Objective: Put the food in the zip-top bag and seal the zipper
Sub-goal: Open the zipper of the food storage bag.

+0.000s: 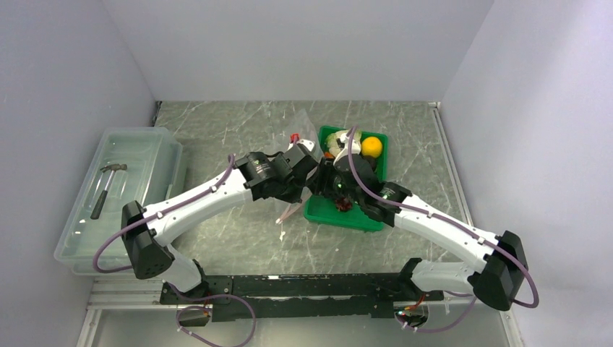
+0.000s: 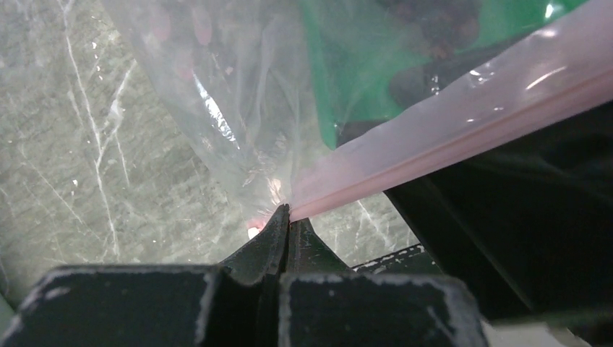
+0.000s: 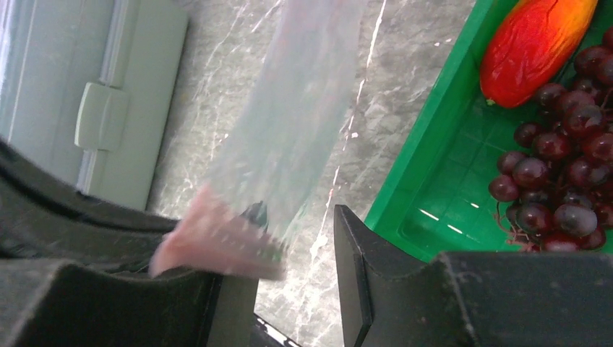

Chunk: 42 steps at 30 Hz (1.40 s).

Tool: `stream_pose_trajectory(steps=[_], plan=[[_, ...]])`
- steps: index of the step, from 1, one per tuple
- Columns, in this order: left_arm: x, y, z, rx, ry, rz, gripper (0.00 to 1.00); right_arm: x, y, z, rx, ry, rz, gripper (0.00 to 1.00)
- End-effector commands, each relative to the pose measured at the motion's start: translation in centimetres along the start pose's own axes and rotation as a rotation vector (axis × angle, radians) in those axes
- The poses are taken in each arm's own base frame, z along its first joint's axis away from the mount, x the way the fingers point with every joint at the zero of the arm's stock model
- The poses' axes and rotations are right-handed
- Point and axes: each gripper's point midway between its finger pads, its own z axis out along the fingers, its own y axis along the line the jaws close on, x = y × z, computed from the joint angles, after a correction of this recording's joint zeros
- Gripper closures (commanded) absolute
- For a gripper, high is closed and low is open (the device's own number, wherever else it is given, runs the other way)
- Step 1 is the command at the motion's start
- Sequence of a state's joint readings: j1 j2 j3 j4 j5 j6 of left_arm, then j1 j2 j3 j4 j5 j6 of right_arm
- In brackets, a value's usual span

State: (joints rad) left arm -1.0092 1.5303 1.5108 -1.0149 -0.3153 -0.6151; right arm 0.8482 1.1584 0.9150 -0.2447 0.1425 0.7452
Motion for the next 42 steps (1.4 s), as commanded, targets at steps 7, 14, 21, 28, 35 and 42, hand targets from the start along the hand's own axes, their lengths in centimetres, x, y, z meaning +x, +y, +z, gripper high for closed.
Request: stream_pose_trajectory(steps=[7,14,21,28,35,42], plan=[[-1.2,-1.1,-3.4,0.118,-0.058,-0.066,1.0,-0.9,0.2,0.8,0.014,-0.054,-0.022,0.94],[-1.4,-0.5,-3.5,0.102,-0.086,-0.077,0.86,-1.4,0.6,0.2,0.009,-0.062,-0.023,1.0],[-2.0,-0.4,-2.9,0.079,-0.114,-0.074,0.62,-1.7,1.5,-0.3,0.005,-0.062,-0.02,1.0],[-2.3,-0.4,-2.2,0.033,-0.121,-0.082,0.53,-1.9,1.8,0.0,0.036,-0.06,-0.008,1.0],[-2.0,-1.1,-2.9,-0.019,-0.153,-0.043,0.49,-2.3,1.8,0.4,0.069,-0.051,-0.01,1.0],[-1.7,-0.7,-3.9,-0.061,-0.207,-0.047,0.46,-2.3,2.0,1.0,0.078,-0.042,-0.014,1.0]])
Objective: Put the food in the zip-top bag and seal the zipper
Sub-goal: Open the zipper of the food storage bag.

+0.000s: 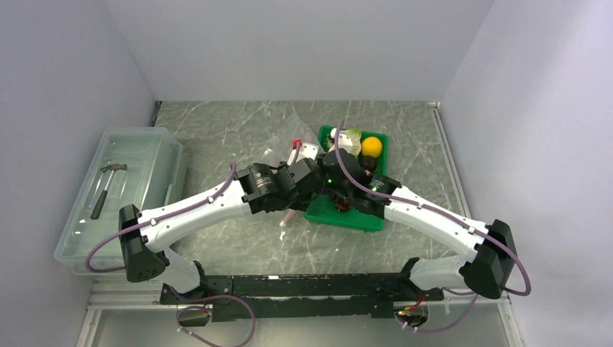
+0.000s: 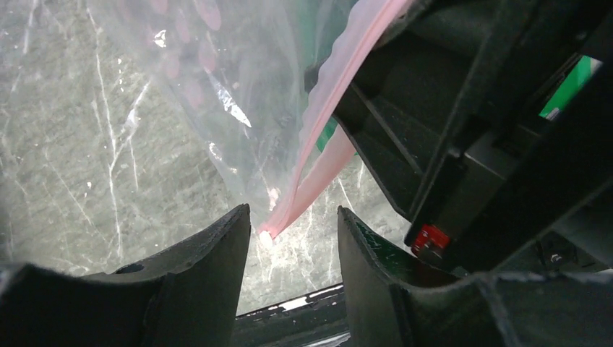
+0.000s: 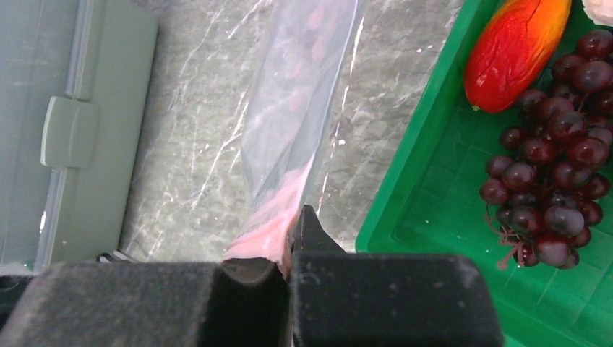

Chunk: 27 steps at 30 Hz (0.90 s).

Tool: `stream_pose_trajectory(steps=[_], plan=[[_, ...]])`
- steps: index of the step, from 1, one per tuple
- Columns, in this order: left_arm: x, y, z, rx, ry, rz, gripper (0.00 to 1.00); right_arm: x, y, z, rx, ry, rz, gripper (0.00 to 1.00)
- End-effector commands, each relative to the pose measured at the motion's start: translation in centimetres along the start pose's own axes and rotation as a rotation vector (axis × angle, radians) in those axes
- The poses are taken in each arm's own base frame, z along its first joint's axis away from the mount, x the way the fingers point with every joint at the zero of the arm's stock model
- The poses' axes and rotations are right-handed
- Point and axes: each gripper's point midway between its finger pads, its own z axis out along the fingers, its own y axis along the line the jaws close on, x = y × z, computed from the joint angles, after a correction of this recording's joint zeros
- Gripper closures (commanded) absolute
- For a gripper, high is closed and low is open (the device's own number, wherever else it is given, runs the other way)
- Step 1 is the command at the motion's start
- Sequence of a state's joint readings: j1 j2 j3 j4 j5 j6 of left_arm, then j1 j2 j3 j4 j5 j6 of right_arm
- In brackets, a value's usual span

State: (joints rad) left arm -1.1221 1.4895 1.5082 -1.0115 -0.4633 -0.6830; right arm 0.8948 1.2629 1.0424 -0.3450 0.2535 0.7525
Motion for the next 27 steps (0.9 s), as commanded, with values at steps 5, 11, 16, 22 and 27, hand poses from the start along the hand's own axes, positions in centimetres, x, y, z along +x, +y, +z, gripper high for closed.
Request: stream_pose_trajectory(steps=[5,11,16,22,27], plan=[[-1.6,1.2,-1.2,-0.09,-0.122,-0.047,0.46,-1.9,2.1,-0.4,-0.051,-0.04,0.028,1.0],[-1.4,1.8,0.6,-0.152,-0.161,-0.037,0.45,-2.1,2.8,-0.8,-0.082,-0.035,0.037,1.0],[-0.9,2.1,1.7,-0.176,-0.18,-0.037,0.45,-2.3,3.3,-1.3,-0.107,-0.031,0.042,1.0],[-0.8,3.0,2.0,-0.207,-0.22,-0.051,0.45,-2.3,3.6,-1.8,-0.127,-0.029,0.045,1.0],[-0.6,4.0,2.4,-0.248,-0.256,-0.072,0.46,-2.1,4.2,-2.1,-0.157,-0.012,0.052,1.0]])
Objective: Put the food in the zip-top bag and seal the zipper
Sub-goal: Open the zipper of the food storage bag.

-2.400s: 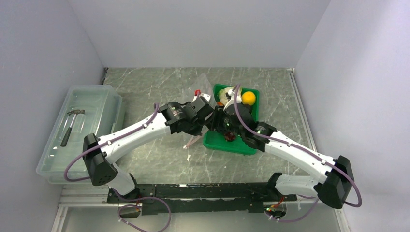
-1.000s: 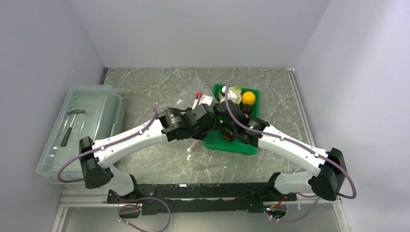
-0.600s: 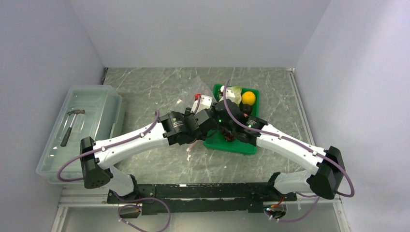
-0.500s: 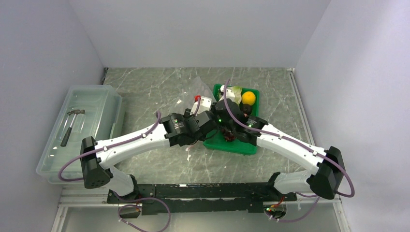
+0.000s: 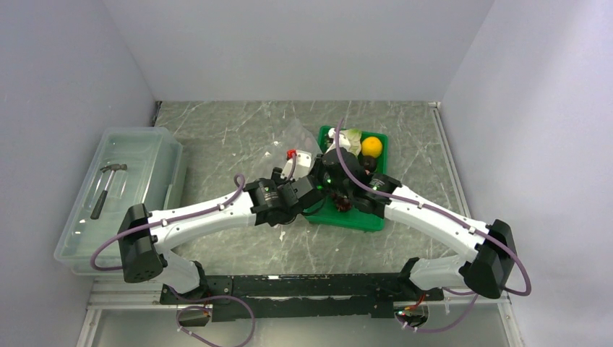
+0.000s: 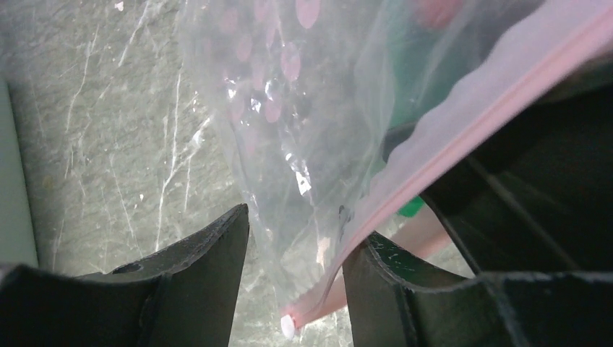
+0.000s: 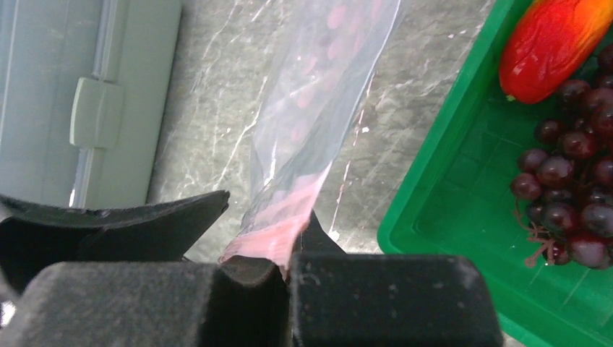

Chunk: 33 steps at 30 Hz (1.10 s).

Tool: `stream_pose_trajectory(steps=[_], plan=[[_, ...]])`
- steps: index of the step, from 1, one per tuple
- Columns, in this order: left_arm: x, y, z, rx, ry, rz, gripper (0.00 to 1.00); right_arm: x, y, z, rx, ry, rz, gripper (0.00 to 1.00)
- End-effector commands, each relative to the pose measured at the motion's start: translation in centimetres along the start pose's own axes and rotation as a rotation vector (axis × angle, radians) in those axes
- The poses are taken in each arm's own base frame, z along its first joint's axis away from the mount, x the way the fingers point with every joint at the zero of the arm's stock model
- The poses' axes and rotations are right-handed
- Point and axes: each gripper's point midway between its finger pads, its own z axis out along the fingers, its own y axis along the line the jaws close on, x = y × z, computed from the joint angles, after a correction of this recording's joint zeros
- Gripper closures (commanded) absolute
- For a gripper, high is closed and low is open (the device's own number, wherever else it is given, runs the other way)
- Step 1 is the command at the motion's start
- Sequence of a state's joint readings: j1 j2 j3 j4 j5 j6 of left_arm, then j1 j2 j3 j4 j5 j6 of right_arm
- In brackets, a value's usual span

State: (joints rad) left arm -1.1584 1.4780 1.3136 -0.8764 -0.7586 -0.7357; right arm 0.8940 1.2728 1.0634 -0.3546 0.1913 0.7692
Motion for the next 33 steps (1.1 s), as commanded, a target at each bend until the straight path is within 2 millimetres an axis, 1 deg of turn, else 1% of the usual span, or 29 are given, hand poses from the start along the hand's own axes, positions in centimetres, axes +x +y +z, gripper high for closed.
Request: stream_pose_trajectory(steps=[1,5,9,13,25,29,33], plan=[[-1.6,0.7,-0.3,-0.03,-0.094,-0.084,0.45,-2.4,3.3,-1.9,-0.12,-0.049,0.032,1.0],[-2.1,0.6,-0.2,-0.033,-0.116,-0.086,0.46,-2.2,3.9,-2.4,-0.148,-0.03,0.031,1.0],[-3.0,0.6,-0.4,-0.039,-0.137,-0.083,0.47,-2.2,3.8,-2.7,-0.145,-0.026,0.025,1.0],[-3.9,0.8,-0.9,-0.036,-0.153,-0.081,0.52,-1.8,3.7,-2.7,-0.149,-0.011,0.021,1.0],[-6.2,2.8,-2.4,-0.092,-0.217,-0.055,0.82,-0.2,2.8,-2.2,-0.135,0.036,-0.016,1.0],[-7.3,4.0,-3.3,-0.131,-0.246,-0.036,0.92,0.3,2.4,-2.0,-0.122,0.061,-0.048,1.0],[-8.9,5.7,-4.5,-0.195,-0.281,-0.009,1.0,0.5,2.6,-2.0,-0.125,0.081,-0.076,1.0]])
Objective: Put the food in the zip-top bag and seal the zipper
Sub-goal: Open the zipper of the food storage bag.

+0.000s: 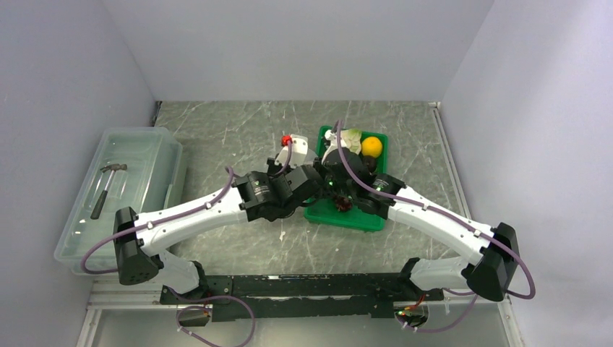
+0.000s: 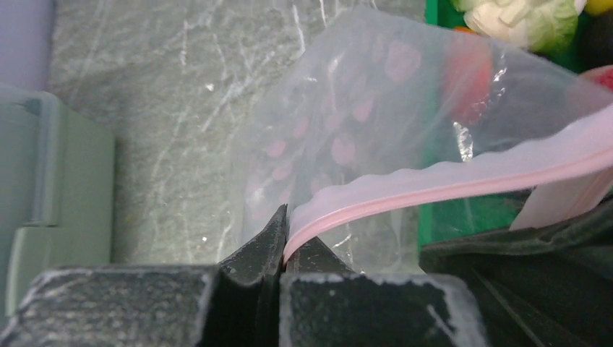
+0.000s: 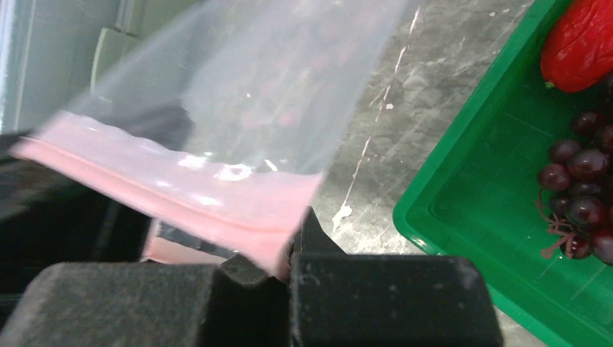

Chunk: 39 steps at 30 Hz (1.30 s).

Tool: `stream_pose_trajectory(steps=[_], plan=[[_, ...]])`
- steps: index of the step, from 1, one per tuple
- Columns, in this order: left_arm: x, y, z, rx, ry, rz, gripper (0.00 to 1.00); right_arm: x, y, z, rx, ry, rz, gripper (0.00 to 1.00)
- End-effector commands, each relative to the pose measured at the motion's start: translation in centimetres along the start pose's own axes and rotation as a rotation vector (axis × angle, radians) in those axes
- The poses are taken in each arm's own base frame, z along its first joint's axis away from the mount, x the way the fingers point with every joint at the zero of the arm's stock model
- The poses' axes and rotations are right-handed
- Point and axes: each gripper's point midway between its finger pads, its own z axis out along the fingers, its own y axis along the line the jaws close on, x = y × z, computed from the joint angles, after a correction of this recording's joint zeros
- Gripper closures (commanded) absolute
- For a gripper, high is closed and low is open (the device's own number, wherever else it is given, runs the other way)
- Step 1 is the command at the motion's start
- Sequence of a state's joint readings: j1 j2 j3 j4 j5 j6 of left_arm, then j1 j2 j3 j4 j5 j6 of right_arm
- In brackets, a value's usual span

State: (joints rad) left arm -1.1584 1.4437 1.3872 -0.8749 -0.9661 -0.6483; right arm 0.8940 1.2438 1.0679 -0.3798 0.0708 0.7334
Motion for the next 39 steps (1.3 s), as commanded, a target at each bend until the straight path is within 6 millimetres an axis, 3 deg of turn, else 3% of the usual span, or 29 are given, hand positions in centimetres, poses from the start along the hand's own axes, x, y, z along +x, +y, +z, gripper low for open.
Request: stream_pose_trajectory(steps=[1,10,19,27,39], plan=[[-4.2,3.5,-2.0,-0.094,-0.1,-0.009,1.0,-0.7,1.2,-0.5,-0.03,0.009,-0.048,1.0],[-5.6,8.2,-4.4,-0.191,-0.101,0.026,1.0,-1.1,2.1,0.8,-0.046,0.036,-0.1,1.0],[-2.9,11.9,-5.8,-0.275,-0.015,0.0,1.0,-0.2,2.9,3.7,-0.08,0.11,-0.107,1.0],[-1.8,13.5,-6.4,-0.299,-0.006,-0.05,1.0,1.6,0.1,5.4,-0.021,0.16,-0.096,1.0],[-2.1,13.6,-6.3,-0.285,-0.042,-0.093,1.0,4.9,-3.4,5.0,0.049,0.198,-0.066,1.0]])
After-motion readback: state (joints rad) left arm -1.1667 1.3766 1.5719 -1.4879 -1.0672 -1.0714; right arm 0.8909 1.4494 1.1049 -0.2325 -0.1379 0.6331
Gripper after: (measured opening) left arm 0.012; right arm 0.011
